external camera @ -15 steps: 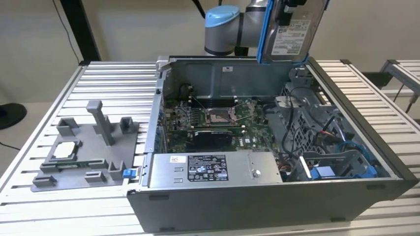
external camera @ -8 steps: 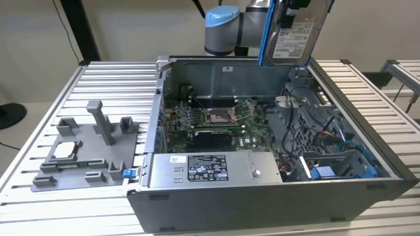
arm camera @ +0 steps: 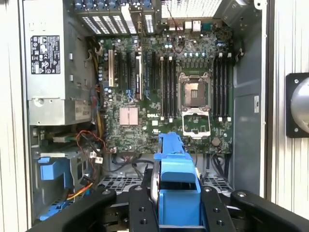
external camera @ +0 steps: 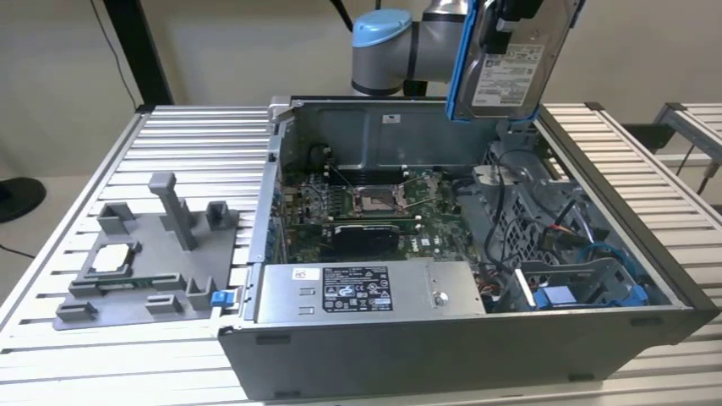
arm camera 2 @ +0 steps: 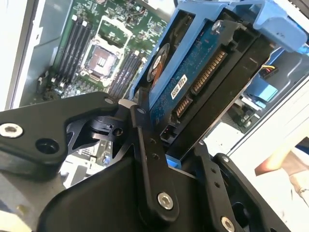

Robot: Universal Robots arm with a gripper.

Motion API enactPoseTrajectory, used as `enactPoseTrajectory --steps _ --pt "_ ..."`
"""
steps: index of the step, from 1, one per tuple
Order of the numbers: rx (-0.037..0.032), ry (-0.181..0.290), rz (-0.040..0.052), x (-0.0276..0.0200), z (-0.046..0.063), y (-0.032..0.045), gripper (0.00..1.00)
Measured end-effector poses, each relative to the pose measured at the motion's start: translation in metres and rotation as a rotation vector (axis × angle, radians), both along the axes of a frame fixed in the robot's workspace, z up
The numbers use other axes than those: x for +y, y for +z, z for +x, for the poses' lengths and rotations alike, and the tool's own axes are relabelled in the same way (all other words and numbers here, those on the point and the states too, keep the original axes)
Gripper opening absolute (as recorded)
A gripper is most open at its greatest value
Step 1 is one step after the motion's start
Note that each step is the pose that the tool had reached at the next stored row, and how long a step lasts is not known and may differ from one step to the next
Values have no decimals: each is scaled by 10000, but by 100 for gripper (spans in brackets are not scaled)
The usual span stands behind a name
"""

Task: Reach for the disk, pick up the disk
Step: 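Pick up the disk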

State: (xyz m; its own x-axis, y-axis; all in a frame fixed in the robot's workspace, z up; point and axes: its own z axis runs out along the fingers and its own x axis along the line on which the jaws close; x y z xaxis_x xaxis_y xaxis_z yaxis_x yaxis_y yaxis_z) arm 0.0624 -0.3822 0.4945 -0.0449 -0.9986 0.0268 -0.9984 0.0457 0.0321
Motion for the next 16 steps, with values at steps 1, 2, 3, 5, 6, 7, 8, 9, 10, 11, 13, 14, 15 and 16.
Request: enactPoseTrajectory --steps 1,2,3,5,6,7,8,9,10,11,13,14,15,16 --pt "1 -29 0 -19 0 0 0" --pt "0 -59 1 -39 0 -1 0" --pt "1 -89 0 -59 0 -1 0" --pt "3 -148 0 -98 0 -2 0" --pt "4 -177 0 -114 0 -2 0" --pt "5 -208 0 -130 0 -3 0" --pt "6 -236 0 -144 0 -3 0" --pt "7 -267 1 -162 0 -4 0" --pt "9 -296 1 -179 0 -4 0" --pt "10 -322 0 -197 0 -4 0" --pt "14 -372 0 -233 0 -5 0" --pt "15 -397 0 -251 0 -5 0" --pt "17 -421 1 -268 0 -6 0" --pt "18 -448 0 -285 0 -6 0"
